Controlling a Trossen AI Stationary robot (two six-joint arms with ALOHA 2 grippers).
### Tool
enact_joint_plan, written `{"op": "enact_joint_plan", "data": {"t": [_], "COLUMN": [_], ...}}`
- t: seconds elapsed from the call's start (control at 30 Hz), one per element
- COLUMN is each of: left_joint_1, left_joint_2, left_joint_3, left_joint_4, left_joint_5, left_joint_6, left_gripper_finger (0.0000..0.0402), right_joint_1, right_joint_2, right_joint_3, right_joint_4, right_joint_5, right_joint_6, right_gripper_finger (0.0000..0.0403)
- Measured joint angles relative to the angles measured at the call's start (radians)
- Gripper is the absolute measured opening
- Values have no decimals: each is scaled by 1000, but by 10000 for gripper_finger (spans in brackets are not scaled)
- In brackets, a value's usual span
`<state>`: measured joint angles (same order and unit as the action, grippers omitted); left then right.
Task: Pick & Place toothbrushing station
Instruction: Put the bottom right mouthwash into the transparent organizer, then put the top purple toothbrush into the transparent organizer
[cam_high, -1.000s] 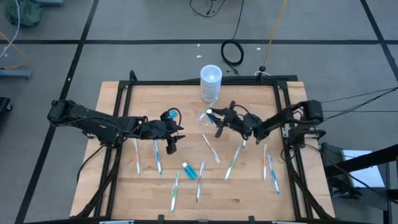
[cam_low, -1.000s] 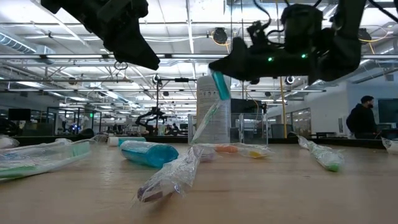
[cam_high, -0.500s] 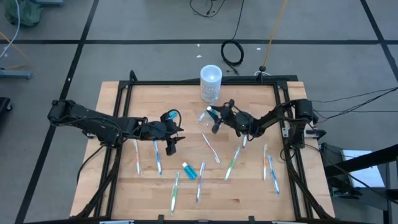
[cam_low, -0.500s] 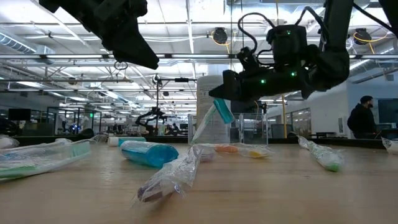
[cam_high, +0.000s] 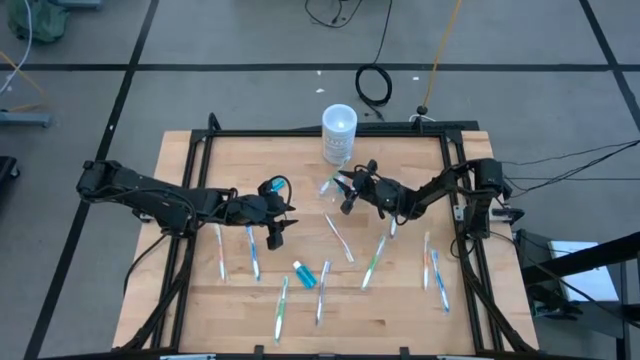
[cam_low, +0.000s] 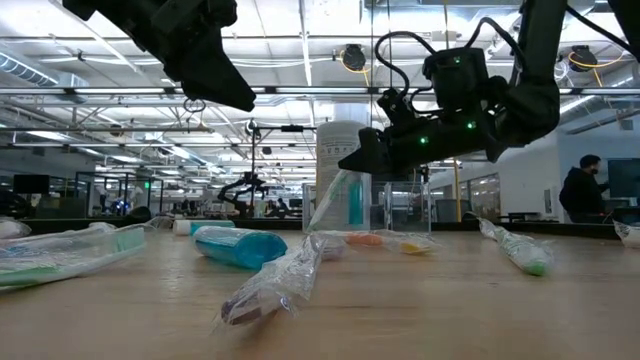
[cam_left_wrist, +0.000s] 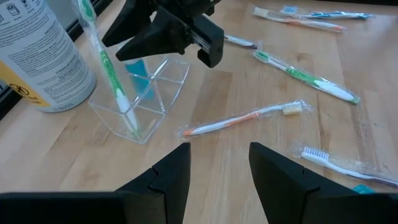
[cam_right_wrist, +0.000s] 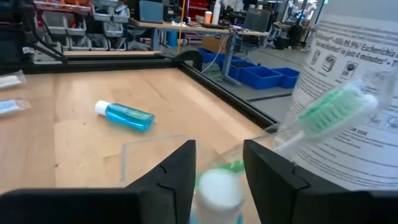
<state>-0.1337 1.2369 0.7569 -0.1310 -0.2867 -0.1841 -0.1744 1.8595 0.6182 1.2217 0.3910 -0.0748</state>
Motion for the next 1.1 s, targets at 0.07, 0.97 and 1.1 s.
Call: {"op": "enact_joint_plan", "data": {"t": [0.07,0.97,1.1], "left_joint_1": [0,0,0], "left_joint_2": [0,0,0], "left_joint_3": [0,0,0], "left_joint_4": [0,-10,-4], "left_joint_5": [0,1,1], "left_joint_6": [0,-4,-4], "left_gripper_finger": [170,170,170], "right_joint_1": [-4,54,67], "right_joint_2": [0,-520,-685], "right_joint_3": [0,-1,-1], "right_joint_4": [0,-800,-1076], "right_joint_5": [0,-134,-119], "right_joint_6": [11,122,240], "right_gripper_finger": [133,174,174]}}
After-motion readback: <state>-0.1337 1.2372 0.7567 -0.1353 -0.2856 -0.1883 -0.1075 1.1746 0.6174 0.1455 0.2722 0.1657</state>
